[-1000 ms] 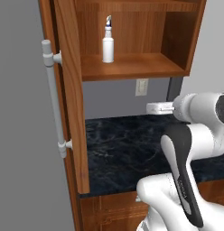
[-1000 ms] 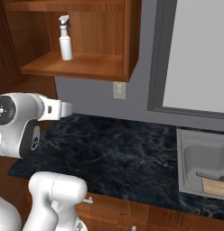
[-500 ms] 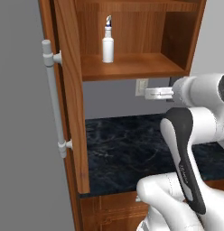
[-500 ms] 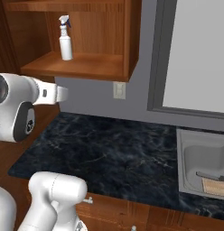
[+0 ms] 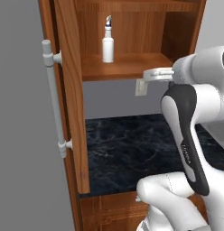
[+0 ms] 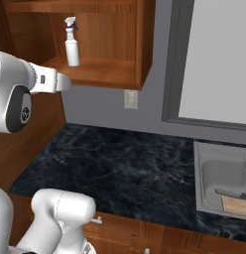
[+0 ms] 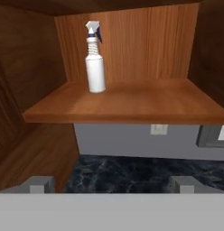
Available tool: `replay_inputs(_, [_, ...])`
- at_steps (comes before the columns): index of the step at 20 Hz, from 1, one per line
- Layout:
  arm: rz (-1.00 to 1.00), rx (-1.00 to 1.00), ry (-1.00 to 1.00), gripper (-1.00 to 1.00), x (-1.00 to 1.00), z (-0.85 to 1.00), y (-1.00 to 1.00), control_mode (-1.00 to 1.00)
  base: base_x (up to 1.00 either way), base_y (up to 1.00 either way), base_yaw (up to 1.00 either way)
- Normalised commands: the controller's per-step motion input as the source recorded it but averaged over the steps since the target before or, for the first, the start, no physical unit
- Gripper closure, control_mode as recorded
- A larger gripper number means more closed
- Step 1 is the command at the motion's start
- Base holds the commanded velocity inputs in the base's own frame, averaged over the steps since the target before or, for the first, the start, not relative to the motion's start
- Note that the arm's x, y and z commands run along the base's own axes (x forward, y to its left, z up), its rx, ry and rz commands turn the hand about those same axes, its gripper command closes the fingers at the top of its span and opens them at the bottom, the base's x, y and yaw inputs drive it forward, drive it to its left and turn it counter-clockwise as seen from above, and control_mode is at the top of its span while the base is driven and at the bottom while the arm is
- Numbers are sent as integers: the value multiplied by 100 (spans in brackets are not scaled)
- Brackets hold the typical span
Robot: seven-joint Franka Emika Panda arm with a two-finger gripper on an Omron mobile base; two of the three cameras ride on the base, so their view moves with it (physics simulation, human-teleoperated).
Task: Move the cutting board and knife to the sink. Then move spray from the cabinet to the counter.
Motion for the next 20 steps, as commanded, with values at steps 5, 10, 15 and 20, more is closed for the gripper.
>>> replay_inputs(5, [3,0,-2,-100,17,34,12,-100,0,0,0])
replay_inputs(10, [6,0,7,-100,24,26,14,-100,0,0,0])
replay_inputs(15, [11,1,0,-100,37,8,8,-100,0,0,0])
replay_inputs(20, [10,0,0,-100,34,5,9,-100,0,0,0])
